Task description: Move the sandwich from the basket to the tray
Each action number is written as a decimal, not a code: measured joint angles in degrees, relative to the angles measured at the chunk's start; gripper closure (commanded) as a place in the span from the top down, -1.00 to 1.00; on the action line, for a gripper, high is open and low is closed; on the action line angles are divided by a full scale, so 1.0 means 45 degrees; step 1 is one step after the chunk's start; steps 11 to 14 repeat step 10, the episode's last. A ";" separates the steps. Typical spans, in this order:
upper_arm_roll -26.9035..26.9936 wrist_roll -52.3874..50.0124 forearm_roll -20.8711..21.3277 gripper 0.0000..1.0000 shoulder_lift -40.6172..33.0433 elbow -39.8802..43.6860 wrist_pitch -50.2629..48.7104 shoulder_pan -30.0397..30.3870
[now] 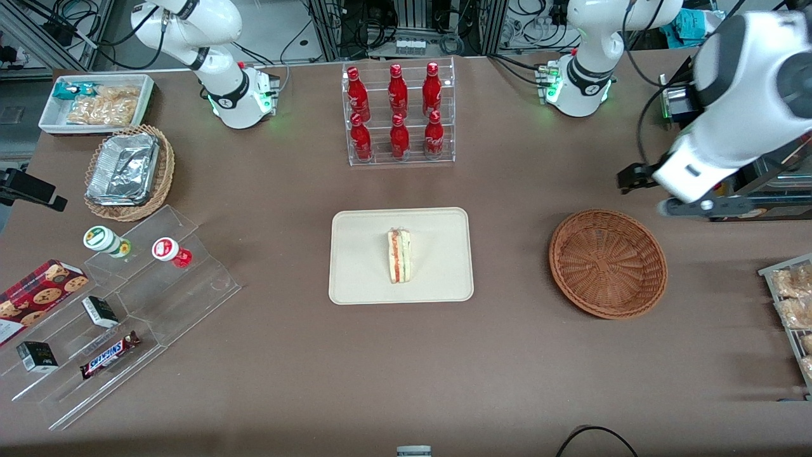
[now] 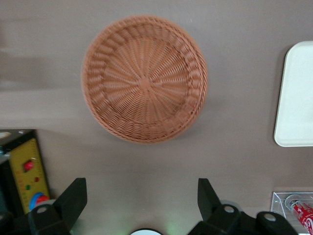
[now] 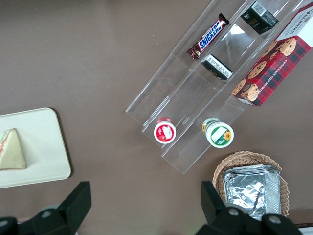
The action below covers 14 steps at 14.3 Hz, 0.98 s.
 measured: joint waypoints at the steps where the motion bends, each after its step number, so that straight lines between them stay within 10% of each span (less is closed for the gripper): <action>1: 0.0305 0.0269 -0.0004 1.00 -0.0026 0.0485 -0.0188 -0.0002; 14: 0.1815 0.0685 -0.0366 1.00 0.0375 0.2250 -0.0526 -0.0422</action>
